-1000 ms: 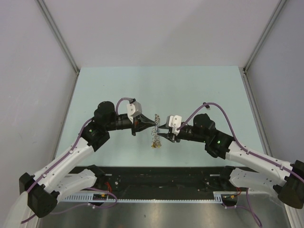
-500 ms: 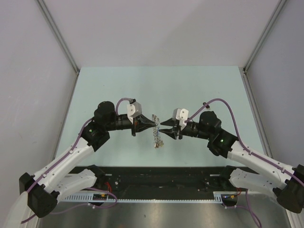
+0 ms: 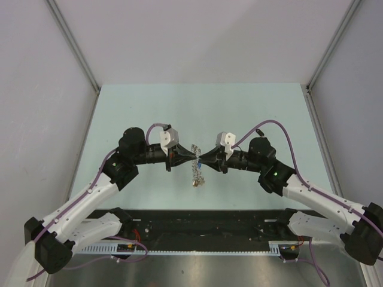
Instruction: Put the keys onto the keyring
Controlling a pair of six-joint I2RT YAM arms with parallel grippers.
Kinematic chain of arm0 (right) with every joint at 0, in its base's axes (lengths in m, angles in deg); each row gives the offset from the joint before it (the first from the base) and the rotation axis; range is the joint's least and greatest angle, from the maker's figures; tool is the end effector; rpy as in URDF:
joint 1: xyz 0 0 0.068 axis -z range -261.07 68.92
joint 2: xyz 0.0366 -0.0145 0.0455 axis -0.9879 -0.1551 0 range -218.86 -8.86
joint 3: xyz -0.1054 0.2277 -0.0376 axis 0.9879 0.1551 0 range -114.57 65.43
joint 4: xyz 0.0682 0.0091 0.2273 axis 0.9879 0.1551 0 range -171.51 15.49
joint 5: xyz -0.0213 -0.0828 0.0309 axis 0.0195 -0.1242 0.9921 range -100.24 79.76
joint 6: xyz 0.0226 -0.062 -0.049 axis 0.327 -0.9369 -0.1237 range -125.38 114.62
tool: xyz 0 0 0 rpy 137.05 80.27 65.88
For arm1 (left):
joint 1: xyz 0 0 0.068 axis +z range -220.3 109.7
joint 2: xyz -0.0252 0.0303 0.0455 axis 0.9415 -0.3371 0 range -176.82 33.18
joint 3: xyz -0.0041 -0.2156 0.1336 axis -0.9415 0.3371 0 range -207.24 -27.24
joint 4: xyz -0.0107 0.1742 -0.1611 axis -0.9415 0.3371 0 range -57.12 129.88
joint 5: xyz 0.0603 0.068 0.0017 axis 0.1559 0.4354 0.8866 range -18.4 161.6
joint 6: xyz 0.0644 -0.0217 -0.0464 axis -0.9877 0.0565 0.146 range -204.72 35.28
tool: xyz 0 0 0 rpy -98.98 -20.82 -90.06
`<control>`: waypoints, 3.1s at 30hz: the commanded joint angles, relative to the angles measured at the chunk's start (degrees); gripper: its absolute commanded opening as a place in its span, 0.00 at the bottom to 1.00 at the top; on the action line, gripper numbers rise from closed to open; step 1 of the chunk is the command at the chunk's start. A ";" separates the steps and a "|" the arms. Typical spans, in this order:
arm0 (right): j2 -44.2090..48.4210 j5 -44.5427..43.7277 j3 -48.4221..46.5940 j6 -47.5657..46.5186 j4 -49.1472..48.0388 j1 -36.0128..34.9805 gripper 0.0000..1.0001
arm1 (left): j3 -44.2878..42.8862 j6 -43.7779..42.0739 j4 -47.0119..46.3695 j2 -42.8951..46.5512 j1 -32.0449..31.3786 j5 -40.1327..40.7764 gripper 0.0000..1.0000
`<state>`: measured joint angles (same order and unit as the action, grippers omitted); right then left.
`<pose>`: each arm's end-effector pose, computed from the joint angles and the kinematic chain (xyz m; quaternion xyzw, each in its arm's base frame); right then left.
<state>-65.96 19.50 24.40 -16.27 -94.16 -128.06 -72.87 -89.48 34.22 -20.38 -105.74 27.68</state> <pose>0.1450 0.2074 0.3075 -0.4944 0.5305 0.3829 0.5723 0.1540 -0.1705 0.3188 0.4704 0.5804 -0.4337 0.5038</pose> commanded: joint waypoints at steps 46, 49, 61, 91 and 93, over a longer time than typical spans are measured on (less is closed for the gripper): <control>-4.51 -8.20 -19.08 -10.72 32.24 -6.72 0.00 | -6.58 -22.13 19.48 -0.84 0.11 -11.09 0.42; -4.42 -8.29 -20.22 -11.43 33.56 -8.04 0.00 | -6.32 -22.23 19.05 -2.07 -0.07 -11.71 0.42; -4.95 -8.99 -23.12 -12.13 36.29 -11.38 0.00 | -6.84 -21.88 18.69 -6.82 -2.79 -11.71 0.37; -0.13 -20.77 -19.79 -7.65 41.91 -13.40 0.00 | -1.83 -2.54 1.03 -2.61 -2.97 -1.78 0.00; 0.76 -22.00 -18.73 -7.39 41.91 -13.22 0.00 | -2.01 -2.98 1.73 -2.43 -2.70 -1.43 0.01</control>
<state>-68.63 0.31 4.31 -25.85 -53.85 -140.86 -74.20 -93.91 40.52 -25.49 -109.26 23.53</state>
